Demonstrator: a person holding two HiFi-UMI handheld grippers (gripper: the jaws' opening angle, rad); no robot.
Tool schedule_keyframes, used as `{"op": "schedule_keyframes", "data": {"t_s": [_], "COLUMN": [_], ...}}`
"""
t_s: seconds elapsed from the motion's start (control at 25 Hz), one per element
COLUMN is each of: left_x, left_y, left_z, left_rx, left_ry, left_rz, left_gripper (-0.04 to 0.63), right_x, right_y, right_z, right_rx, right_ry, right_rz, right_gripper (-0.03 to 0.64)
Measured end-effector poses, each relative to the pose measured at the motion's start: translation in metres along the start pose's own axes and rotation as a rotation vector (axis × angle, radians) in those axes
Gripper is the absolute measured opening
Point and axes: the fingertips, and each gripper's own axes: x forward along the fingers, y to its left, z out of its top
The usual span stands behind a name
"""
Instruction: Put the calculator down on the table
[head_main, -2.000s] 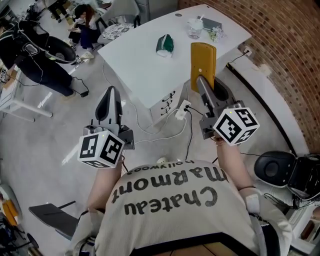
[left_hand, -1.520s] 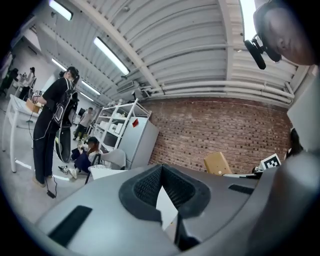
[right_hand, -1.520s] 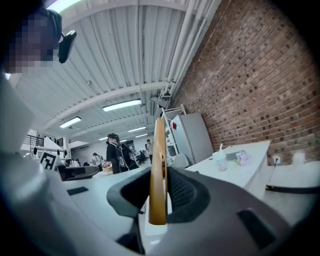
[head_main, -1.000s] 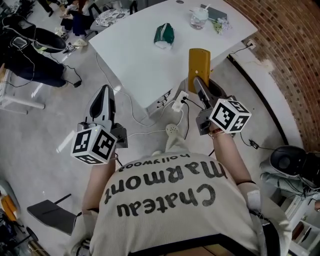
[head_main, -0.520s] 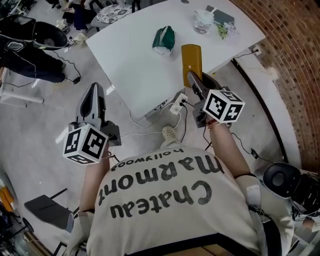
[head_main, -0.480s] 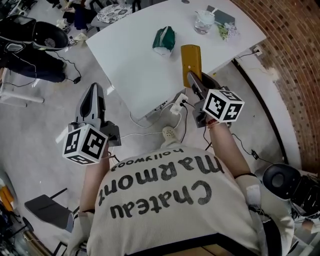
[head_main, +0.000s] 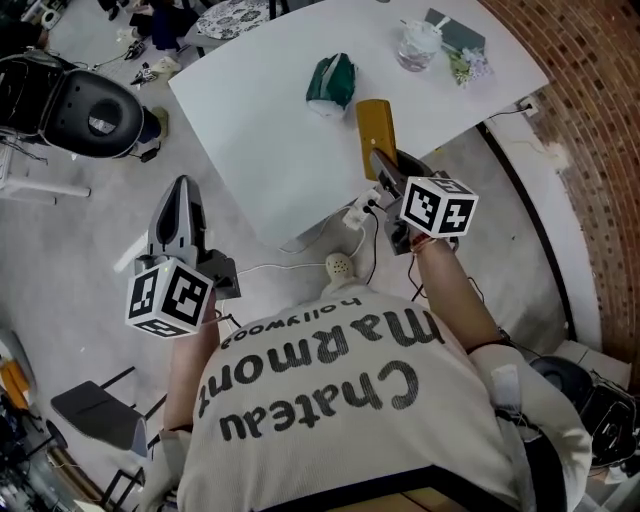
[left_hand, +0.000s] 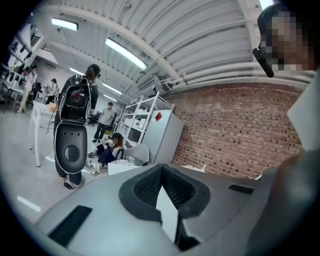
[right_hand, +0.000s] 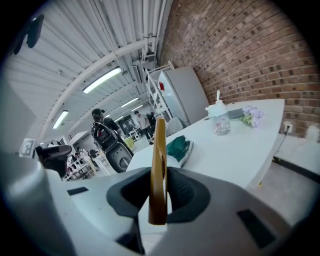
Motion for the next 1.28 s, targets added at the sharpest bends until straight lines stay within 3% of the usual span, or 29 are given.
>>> {"op": "schedule_keyframes", "data": {"t_s": [0.68, 1.28], "left_x": [0.009, 0.013], "left_y": [0.016, 0.022], "left_z": [-0.008, 0.000], "left_rx": [-0.001, -0.002], "left_ry": [0.019, -0.009], "left_rz": [0.087, 0.105], "left_gripper": [0.003, 0.003], "right_x": [0.042, 0.062], "right_y": [-0.029, -0.025], "right_z": [-0.040, -0.061], "right_rx": [0.025, 0.021], "right_ry": [0.161, 0.290], "right_rz": [0.008, 0.055], "right_gripper": [0.089, 0.091]}}
